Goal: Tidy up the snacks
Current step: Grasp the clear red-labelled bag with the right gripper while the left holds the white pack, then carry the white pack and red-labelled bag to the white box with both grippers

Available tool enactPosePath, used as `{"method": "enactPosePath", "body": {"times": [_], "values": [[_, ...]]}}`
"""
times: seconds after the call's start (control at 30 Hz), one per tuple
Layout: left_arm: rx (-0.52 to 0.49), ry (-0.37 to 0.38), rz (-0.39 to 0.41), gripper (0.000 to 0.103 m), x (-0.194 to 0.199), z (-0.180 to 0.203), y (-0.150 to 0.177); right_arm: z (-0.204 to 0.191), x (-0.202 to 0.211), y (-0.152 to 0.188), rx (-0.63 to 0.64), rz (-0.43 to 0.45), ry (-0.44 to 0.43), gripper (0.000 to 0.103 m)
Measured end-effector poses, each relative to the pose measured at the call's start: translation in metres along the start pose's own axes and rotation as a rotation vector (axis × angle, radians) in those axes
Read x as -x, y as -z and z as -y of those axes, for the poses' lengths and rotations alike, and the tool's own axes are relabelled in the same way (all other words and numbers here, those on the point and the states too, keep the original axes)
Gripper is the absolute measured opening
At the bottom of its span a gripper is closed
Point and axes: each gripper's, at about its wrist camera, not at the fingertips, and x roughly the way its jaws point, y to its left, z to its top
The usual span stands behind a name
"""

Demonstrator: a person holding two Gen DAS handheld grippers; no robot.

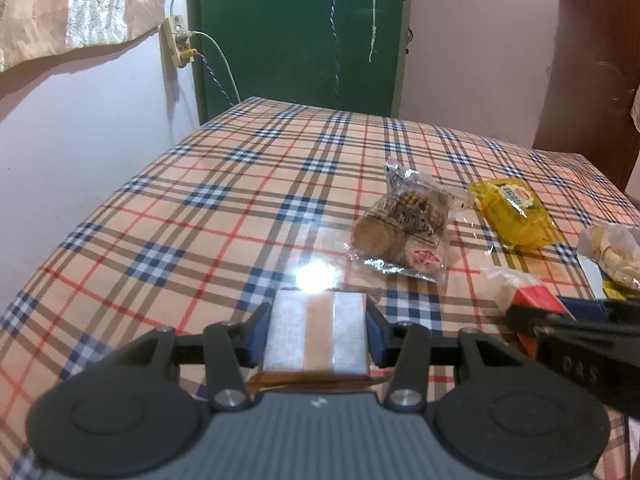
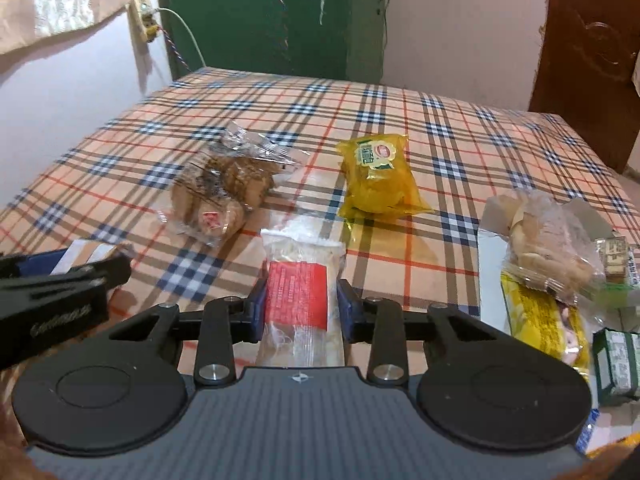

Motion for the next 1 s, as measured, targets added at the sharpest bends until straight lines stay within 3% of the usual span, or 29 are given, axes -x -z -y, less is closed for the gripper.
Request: {"method": "enactPosePath", "body": {"times": [0.33, 1.0], "values": [[-0.002, -0.013, 0.001, 0.047, 0.023, 0.006, -0.004, 0.003, 0.050, 0.008, -0.017, 0.038, -0.016, 0.042], [-0.014, 0.052, 0.025, 0.047, 0.075, 0.031, -0.003, 0.017, 0.127, 0.020, -0.039, 0.100, -0.014, 0.042]]}}
